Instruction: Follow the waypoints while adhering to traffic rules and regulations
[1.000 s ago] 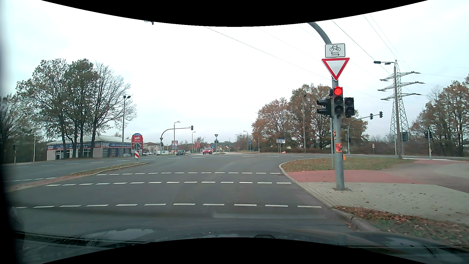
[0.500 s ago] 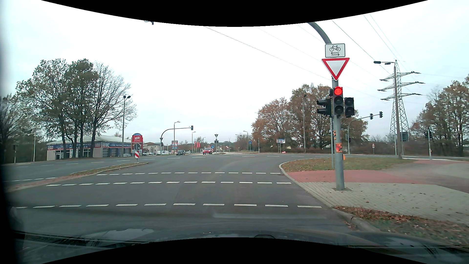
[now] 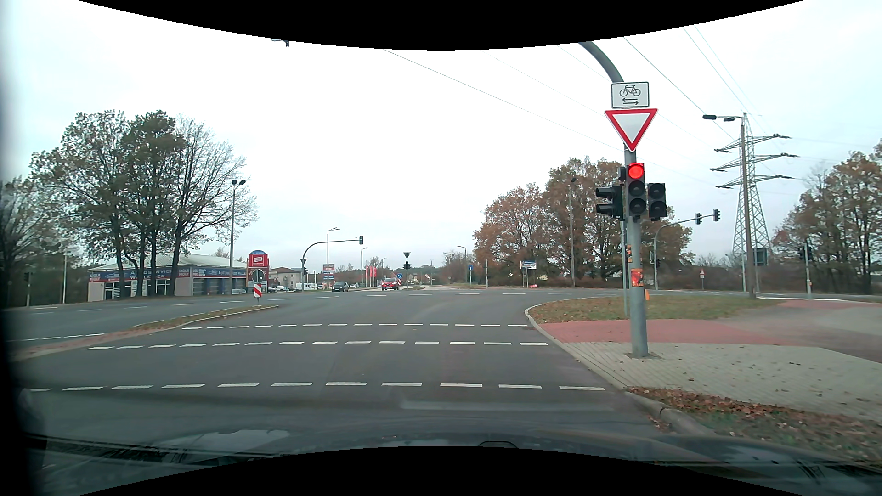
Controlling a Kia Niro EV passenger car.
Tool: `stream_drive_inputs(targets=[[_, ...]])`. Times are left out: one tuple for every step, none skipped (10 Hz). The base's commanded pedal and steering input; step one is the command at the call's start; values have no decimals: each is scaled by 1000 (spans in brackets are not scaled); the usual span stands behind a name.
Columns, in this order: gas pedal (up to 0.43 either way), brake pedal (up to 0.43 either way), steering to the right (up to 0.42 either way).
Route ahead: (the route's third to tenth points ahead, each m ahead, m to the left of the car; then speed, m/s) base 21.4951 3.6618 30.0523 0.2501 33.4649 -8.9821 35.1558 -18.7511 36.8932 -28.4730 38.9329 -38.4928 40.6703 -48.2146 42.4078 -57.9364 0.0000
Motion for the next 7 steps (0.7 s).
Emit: stream_drive_inputs(targets=[[0,348,-5],[0,348,-5],[0,348,-5],[0,341,-5],[0,348,-5],[0,341,-5],[0,348,-5]])
